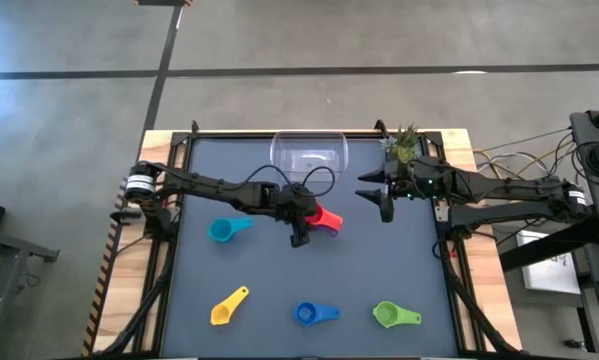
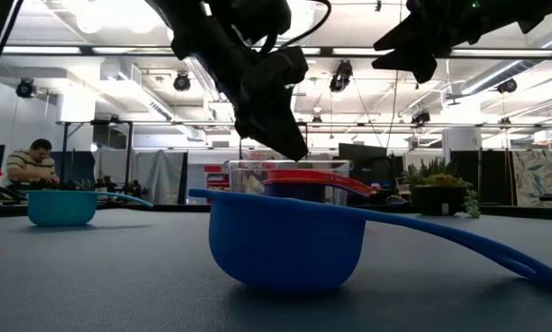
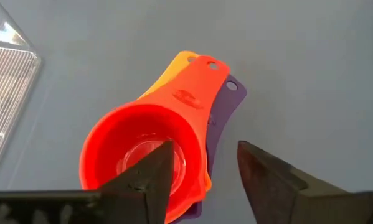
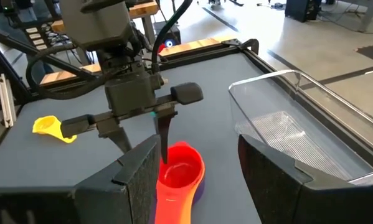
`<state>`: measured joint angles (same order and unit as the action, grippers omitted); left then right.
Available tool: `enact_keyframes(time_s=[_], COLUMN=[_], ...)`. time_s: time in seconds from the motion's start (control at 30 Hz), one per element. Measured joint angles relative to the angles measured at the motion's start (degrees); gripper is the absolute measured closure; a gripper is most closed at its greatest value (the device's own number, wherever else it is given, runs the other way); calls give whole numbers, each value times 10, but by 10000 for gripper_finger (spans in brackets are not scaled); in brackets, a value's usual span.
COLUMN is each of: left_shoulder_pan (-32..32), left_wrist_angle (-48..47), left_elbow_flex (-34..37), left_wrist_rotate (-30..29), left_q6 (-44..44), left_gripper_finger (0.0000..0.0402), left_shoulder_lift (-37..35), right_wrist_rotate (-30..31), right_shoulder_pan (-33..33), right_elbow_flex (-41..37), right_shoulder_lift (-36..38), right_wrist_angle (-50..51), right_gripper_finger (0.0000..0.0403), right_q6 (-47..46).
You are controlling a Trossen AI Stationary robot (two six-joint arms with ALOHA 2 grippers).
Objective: Nest measuring cups in basket
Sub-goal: Stack the green measuring cup on top of the red measuring cup
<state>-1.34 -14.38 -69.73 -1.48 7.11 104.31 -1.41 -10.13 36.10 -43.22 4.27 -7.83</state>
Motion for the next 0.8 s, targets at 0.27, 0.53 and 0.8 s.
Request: enact_keyframes(time_s=[0.27, 0.53, 0.8], left_shoulder_pan=[-2, -4, -3], left_wrist_angle=[-12, 113, 353], left_elbow_flex=[5, 117, 306], left_wrist_rotate=[-8, -8, -9], left_q6=[-11, -13, 33], left_gripper_finger=[228, 243, 244], left_shoulder_lift=[-49, -164, -282], right_wrist_rotate=[0, 2, 7], right_shoulder_pan=[0, 5, 30], right_elbow_flex=[0, 0, 0], right_shoulder_lift=[0, -1, -26], right_wrist_angle=[30, 66, 68], right_gripper_finger=[200, 200, 200], right_q6=[-5, -16, -14])
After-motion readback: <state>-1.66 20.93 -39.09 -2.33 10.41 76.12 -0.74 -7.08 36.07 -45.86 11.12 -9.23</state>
